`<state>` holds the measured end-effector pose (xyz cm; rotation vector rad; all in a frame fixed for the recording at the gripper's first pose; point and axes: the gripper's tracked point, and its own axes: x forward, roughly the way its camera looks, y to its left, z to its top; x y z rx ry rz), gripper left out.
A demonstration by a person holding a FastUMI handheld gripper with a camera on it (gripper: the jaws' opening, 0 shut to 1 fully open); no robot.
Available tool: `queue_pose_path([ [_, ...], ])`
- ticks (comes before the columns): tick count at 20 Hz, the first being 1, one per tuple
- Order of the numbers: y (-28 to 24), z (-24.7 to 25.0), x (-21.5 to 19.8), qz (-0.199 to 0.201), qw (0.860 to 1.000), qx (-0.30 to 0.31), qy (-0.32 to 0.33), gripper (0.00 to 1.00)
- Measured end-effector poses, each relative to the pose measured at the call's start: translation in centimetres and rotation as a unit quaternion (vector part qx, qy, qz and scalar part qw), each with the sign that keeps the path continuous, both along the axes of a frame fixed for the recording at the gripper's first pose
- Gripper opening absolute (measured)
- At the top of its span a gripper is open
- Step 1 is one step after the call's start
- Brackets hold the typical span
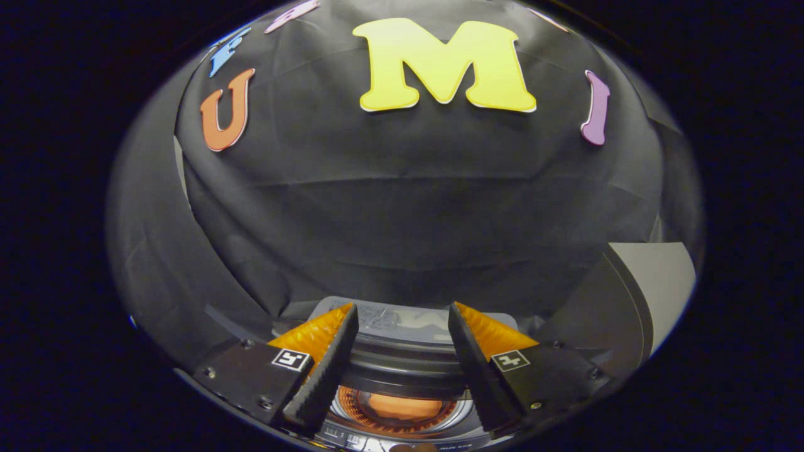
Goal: Put the clothes into the washing machine and then close the washing machine lid.
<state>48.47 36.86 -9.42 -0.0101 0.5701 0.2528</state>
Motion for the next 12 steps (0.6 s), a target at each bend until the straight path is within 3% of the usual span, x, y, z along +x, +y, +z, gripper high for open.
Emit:
queue_pose_path([
  [9, -2.3, -2.6, -4.4, -0.009, 0.999, -0.022, 0.029, 0.93],
  [12, -2.8, -1.5, -5.7, -0.008, 0.999, -0.035, 0.01, 0.93],
])
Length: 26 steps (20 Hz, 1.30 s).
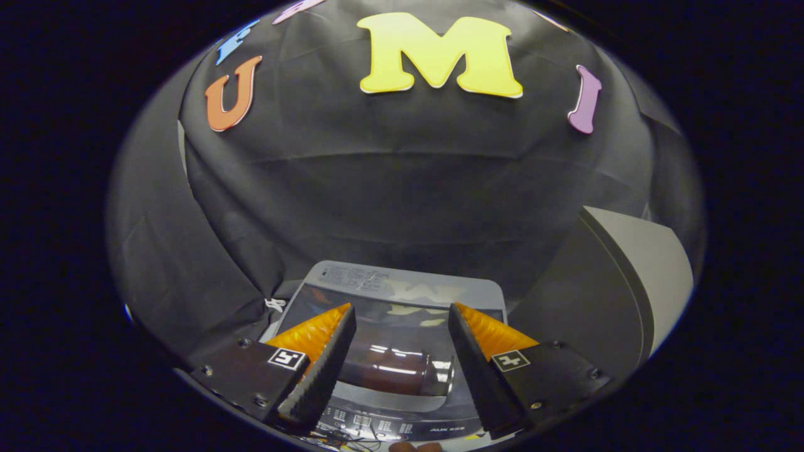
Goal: Put the clothes into the washing machine and then close the washing machine lid.
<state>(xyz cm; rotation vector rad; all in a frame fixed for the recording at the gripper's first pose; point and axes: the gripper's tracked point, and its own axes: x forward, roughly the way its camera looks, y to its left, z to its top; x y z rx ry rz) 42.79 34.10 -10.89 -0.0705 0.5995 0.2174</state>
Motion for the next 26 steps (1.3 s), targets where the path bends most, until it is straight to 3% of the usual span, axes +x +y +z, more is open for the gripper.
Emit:
queue_pose_path([
  [6, -1.2, 4.1, -3.6, 0.029, 0.997, -0.009, -0.071, 0.93],
  [10, -4.2, 7.2, -8.5, 0.041, 0.992, 0.0, -0.119, 0.93],
  [19, -19.4, 11.2, -21.8, 0.008, 0.982, 0.03, -0.188, 0.93],
  [26, -29.6, 11.2, -30.5, -0.005, 0.979, 0.049, -0.196, 0.93],
])
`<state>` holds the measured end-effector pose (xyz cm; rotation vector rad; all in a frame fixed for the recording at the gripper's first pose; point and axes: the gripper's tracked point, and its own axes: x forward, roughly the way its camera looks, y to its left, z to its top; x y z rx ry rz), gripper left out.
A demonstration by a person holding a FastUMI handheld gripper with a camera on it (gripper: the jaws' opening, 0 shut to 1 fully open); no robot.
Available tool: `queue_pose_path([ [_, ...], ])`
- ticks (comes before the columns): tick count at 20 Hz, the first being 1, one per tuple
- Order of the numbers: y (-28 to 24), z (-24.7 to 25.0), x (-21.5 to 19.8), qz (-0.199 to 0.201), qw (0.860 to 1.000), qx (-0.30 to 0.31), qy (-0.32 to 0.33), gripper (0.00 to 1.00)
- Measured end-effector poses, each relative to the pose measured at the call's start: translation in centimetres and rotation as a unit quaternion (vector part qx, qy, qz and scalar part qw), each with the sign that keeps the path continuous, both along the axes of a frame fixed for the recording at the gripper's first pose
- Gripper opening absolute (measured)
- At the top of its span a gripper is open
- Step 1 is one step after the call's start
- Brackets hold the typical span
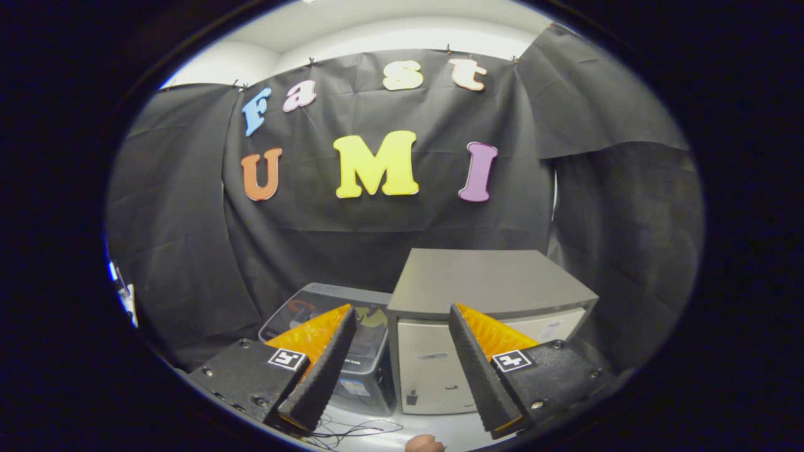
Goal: Put the clothes into the washing machine and then close the washing machine lid.
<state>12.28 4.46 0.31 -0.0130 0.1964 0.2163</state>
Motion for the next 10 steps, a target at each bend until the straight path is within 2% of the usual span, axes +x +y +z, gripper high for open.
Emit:
queue_pose_path([
  [4, -3.2, -2.1, -3.2, 0.006, 1.0, -0.026, 0.005, 0.94],
  [10, -5.1, -2.9, -6.9, 0.033, 0.999, -0.032, -0.007, 0.94],
])
